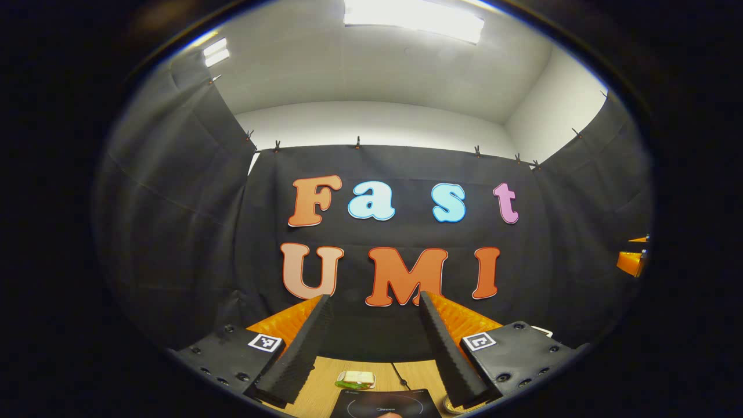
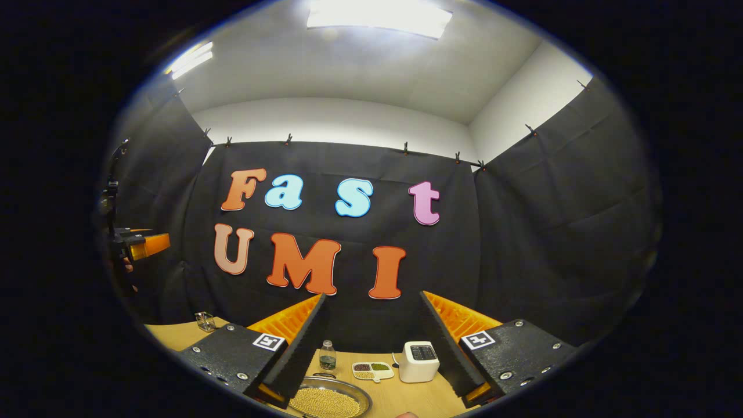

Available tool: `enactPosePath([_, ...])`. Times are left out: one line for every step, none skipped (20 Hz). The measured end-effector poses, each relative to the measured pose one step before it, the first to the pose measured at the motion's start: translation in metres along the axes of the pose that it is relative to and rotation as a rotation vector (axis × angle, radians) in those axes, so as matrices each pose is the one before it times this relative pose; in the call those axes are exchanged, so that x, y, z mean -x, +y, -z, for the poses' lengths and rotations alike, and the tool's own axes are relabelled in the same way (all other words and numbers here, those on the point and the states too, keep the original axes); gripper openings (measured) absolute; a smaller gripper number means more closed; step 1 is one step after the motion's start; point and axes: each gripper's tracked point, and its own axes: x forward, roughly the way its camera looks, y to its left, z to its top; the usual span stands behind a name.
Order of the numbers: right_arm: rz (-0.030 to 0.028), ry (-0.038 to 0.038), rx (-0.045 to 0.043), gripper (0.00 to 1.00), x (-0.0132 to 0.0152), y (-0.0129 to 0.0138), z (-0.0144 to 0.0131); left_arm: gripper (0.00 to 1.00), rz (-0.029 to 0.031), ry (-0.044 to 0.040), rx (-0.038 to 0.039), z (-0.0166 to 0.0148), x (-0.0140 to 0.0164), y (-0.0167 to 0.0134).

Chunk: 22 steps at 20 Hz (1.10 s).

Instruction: First push the handle of the pot to place it horizontally, then grasp the pot with both hands and set it on the induction cooktop.

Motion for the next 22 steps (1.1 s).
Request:
enactPosePath([-0.01014, 0.00575, -0.00272, 0.95, -0.0003, 0.00408, 0.00279, 0.98, 0.00025, -0.00098, 0.00246, 0.00008, -0.00083, 0.00026])
enactPosePath([-0.00775, 0.00627, -0.00277, 0.95, -0.00101, 0.00271, 0.00253, 0.98, -0.00119, 0.00114, 0.00316, 0.00116, -0.00089, 0.00134])
enactPosePath([-0.00647, 0.0071, -0.00107, 0.97, 0.00056, 0.00112, 0.0042, 0.98, 0.00096, 0.00479, 0.00201, 0.00193, 0.00087, 0.00112])
enactPosePath([-0.00394, 0.00049, -0.00324, 0.95, -0.00016, -0.00024, 0.00369, 0.97, 0.00322, 0.00502, 0.00274, 0.00268, -0.00032, -0.00036])
enactPosePath([-0.00091, 0.00179, -0.00415, 0.95, -0.00107, -0.00019, 0.00212, 0.97, 0.00164, 0.00336, 0.00067, 0.00152, 0.00071, 0.00086])
enactPosePath([0.00168, 0.01124, -0.00503, 0.95, -0.00172, -0.00128, 0.00682, 0.97, -0.00173, -0.00045, -0.00312, 0.00181, 0.0003, 0.00229])
enactPosePath([-0.00048, 0.01987, -0.00717, 0.94, -0.00228, -0.0007, 0.0099, 0.98, -0.00478, -0.00088, -0.00491, -0.00016, 0.00012, 0.00255])
enactPosePath([-0.00668, 0.02405, -0.01004, 0.95, -0.00234, 0.0023, 0.00857, 0.98, -0.00256, 0.0005, -0.00117, 0.00094, -0.00021, 0.00027])
enactPosePath([-0.01407, 0.02343, -0.00788, 0.94, -0.00321, 0.00348, 0.00942, 0.98, -0.00181, -0.00118, 0.00261, 0.00038, -0.00042, 0.00058])
enactPosePath([-0.01331, 0.01758, -0.00072, 0.94, -0.00313, 0.00361, 0.00935, 0.98, 0.0016, 0.00155, 0.0017, 0.00134, -0.00048, -0.0003])
enactPosePath([0.00207, 0.01963, 0.00211, 0.94, -0.0033, -0.00172, 0.00946, 0.98, 0.00229, 0.00089, 0.00276, 0.00124, -0.00023, 0.00025])
enactPosePath([0.00348, 0.02663, 0.00392, 0.94, -0.00311, -0.00191, 0.0126, 0.96, 0.00043, 0.00115, 0.00018, 0.00207, 0.00003, 0.00163])
enactPosePath([-0.00469, 0.03392, 0.00009, 0.94, -0.00421, 0.00171, 0.01288, 0.97, -0.00449, 0.00095, -0.00177, 0.0009, -0.00002, 0.00246])
enactPosePath([-0.01781, 0.0367, -0.00221, 0.94, -0.00199, 0.00725, 0.01237, 0.97, -0.00407, 0.00171, -0.00253, 0.00256, 0.00022, 0.00204])
enactPosePath([-0.02141, 0.03737, -0.00682, 0.94, -0.00225, 0.00762, 0.01142, 0.98, -0.00443, 0.00162, -0.0008, 0.00151, -0.00081, 0.00204])
enactPosePath([-0.02198, 0.03723, -0.00608, 0.93, -0.0033, 0.00674, 0.01053, 0.97, -0.00048, 0.00279, -0.00101, 0.00106, -0.00011, 0.00044])
enactPosePath([-0.01179, 0.03101, -0.00941, 0.93, -0.00405, 0.00537, 0.01167, 0.97, 0.00184, 0.00197, 0.00008, 0.0015, -0.00026, -0.00038])
enactPosePath([-0.00915, 0.03282, -0.00679, 0.93, -0.00456, 0.00257, 0.00906, 0.98, 0.00164, 0.00285, 0.00036, 0.00161, -0.00072, 0.00061])
enactPosePath([-0.01216, 0.03834, -0.00219, 0.92, -0.00449, 0.00615, 0.01359, 0.98, 0.00067, 0.00208, -0.0013, 0.00214, -0.00098, 0.00041])
enactPosePath([-0.01057, 0.0341, -0.00259, 0.9, -0.00345, 0.0036, 0.01139, 0.98, -0.0003, 0.00279, -0.00284, 0.00111, -0.0009, 0.00126])
enactPosePath([-0.01636, 0.04074, 0.00003, 0.89, -0.0039, 0.00612, 0.01365, 0.98, -0.00061, 0.0038, -0.00388, 0.00186, -0.00082, 0.0004])
enactPosePath([-0.01647, 0.03962, -0.00212, 0.88, -0.00295, 0.00445, 0.0122, 0.98, -0.0009, 0.00472, -0.00219, 0.00246, -0.00067, 0.00055])
